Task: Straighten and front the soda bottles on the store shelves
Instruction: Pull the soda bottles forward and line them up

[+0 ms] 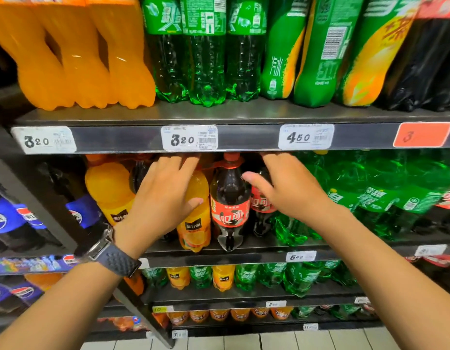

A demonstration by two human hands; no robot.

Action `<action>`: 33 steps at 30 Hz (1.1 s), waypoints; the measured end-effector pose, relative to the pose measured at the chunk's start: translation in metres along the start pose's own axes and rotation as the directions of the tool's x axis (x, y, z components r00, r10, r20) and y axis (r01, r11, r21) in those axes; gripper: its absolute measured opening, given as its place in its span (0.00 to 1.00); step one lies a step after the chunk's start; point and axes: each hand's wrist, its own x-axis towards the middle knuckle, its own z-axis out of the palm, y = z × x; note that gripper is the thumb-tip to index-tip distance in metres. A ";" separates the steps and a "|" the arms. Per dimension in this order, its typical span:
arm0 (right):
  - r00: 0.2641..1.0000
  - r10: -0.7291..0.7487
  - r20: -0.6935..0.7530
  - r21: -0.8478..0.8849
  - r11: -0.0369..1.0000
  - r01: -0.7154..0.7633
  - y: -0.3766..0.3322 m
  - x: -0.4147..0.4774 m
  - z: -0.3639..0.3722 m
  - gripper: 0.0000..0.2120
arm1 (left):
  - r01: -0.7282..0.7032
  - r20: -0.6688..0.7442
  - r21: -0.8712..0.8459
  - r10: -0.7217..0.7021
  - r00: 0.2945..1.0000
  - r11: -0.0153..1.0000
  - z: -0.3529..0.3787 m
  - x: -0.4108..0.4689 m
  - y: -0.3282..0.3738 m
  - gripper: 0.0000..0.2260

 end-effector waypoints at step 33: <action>0.975 0.199 0.098 -0.210 0.962 -0.175 0.113 -0.014 -0.015 0.32 | 0.213 0.495 0.036 -0.203 0.845 0.976 0.035 0.114 0.131 0.28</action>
